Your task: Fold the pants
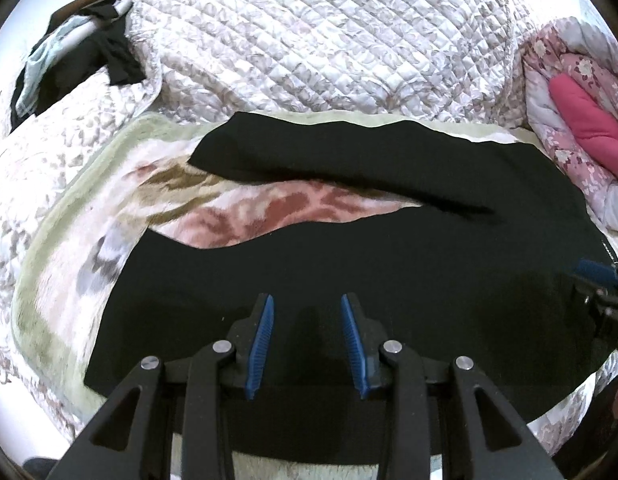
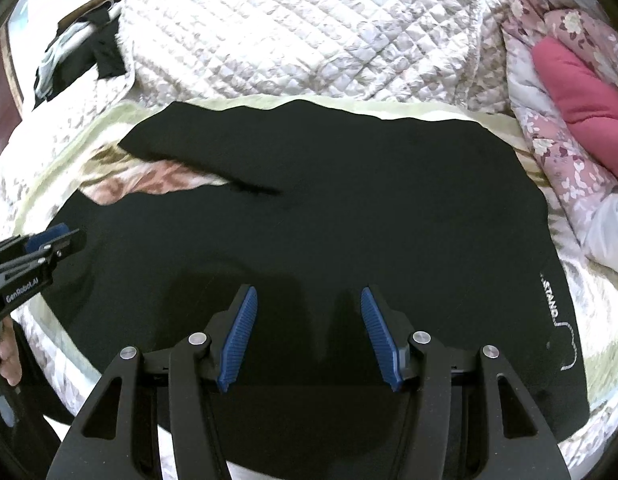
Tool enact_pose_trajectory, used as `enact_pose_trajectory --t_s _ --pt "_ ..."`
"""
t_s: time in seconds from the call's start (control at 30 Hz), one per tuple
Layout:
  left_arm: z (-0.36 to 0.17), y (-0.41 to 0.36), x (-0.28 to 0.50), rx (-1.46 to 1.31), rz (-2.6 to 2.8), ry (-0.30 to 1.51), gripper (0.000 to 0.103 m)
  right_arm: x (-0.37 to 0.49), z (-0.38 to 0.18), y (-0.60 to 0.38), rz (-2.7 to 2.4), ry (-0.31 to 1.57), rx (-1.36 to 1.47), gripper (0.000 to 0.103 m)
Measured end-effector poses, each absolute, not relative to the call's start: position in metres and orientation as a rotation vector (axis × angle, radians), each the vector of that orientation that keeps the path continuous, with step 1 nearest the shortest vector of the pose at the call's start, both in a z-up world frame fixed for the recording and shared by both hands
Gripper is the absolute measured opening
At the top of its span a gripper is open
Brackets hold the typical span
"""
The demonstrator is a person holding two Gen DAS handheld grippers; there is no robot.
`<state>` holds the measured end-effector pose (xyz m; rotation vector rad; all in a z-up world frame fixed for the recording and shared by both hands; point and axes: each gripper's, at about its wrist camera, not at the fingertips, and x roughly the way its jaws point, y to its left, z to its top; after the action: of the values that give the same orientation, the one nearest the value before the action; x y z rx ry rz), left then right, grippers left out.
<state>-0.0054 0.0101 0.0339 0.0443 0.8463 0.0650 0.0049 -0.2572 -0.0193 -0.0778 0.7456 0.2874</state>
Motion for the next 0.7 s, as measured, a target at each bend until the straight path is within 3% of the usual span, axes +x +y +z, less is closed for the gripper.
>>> enact_pose_trajectory --t_s 0.23,0.37,0.7 --pt "0.038 0.004 0.018 0.085 0.0 0.852 0.038 0.032 -0.005 -0.267 0.317 0.76 -0.082 0.055" --pt "0.041 0.006 0.047 0.097 -0.043 0.848 0.047 0.058 0.007 -0.274 0.34 0.748 -0.106 0.063" --pt "0.039 0.027 0.152 0.067 -0.075 0.852 0.058 0.159 0.019 -0.29 0.335 0.763 -0.175 0.065"
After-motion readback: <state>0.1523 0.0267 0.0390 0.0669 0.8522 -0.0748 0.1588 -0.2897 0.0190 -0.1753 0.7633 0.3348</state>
